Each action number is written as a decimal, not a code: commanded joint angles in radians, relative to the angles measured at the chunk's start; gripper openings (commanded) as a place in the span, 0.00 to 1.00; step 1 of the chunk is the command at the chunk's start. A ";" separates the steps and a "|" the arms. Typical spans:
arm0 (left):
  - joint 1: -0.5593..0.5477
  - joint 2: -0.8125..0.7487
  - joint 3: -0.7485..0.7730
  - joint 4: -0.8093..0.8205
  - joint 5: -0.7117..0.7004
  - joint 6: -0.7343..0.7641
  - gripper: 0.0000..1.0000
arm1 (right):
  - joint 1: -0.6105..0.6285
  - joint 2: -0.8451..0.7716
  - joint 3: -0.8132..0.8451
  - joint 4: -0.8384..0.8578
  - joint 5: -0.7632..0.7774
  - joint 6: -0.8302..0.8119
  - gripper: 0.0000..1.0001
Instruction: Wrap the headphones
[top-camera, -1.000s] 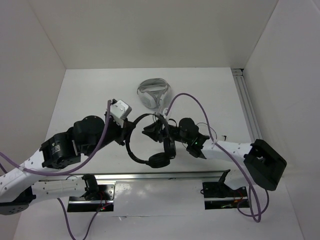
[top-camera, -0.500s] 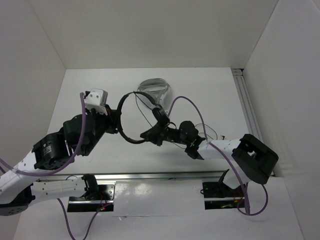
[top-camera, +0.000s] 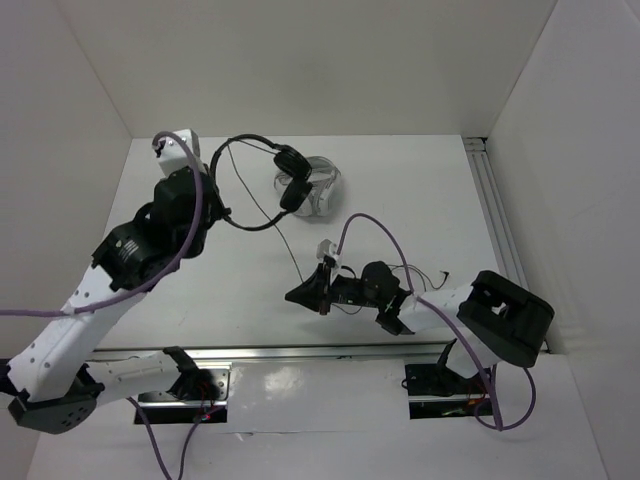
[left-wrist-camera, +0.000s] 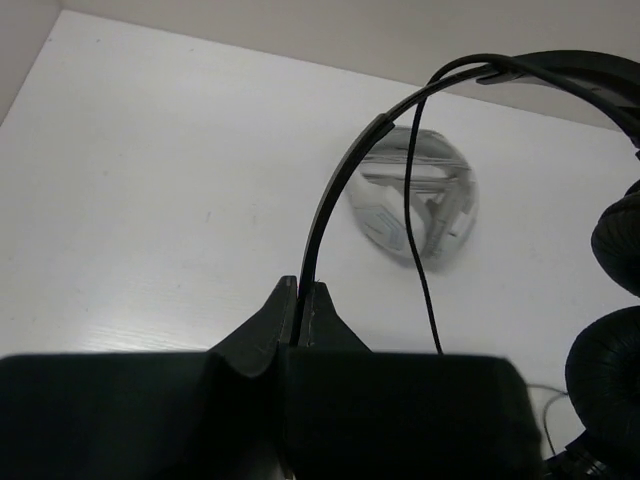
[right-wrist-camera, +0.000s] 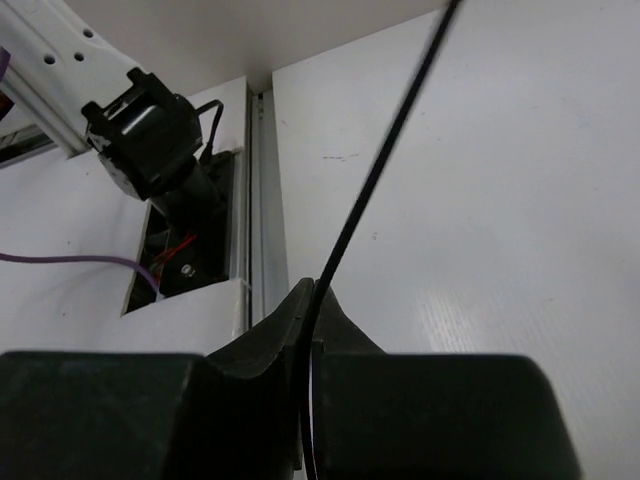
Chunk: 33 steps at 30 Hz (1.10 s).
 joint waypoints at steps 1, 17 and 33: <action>0.158 0.042 0.047 0.067 0.133 0.030 0.00 | 0.025 -0.058 -0.026 0.042 0.049 -0.027 0.06; 0.436 0.279 0.032 0.132 0.214 0.115 0.00 | 0.238 -0.202 0.147 -0.450 0.344 -0.220 0.00; 0.134 0.345 -0.102 0.106 -0.076 0.362 0.00 | 0.326 -0.271 0.538 -1.033 0.797 -0.551 0.01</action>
